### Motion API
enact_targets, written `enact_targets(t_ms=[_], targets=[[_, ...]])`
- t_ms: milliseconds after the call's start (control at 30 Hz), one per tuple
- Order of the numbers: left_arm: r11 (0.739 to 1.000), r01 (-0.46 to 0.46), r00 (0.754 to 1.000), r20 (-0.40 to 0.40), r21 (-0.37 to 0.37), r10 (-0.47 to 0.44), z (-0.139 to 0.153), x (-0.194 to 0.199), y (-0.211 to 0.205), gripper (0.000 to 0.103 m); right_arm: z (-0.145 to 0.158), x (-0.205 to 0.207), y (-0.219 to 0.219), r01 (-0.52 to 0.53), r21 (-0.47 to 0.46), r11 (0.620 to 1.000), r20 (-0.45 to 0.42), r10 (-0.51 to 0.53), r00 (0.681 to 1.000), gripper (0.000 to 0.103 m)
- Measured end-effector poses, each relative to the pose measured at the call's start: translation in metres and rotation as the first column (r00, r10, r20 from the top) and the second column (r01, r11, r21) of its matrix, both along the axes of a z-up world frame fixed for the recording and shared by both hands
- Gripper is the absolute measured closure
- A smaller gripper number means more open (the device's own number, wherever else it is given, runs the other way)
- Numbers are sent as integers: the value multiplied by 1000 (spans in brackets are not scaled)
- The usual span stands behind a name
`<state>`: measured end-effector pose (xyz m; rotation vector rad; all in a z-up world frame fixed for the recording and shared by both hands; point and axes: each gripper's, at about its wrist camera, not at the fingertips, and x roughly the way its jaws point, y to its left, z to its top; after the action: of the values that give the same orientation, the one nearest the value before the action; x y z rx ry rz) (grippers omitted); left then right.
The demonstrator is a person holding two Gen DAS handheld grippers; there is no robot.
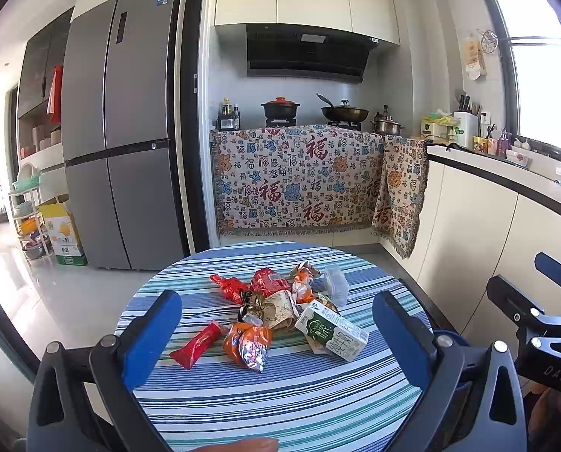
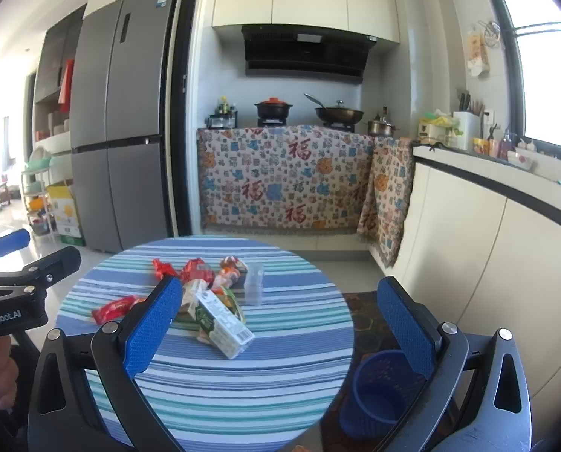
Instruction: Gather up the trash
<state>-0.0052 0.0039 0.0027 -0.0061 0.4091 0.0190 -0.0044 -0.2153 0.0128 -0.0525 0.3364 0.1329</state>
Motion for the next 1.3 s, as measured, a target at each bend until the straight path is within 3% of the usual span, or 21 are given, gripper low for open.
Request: enact_targets(t_ms=[1300], targets=[[999, -31, 999, 4, 13, 31, -1, -17, 15, 0, -4, -3, 12, -64, -10, 998, -5, 64, 998, 0]])
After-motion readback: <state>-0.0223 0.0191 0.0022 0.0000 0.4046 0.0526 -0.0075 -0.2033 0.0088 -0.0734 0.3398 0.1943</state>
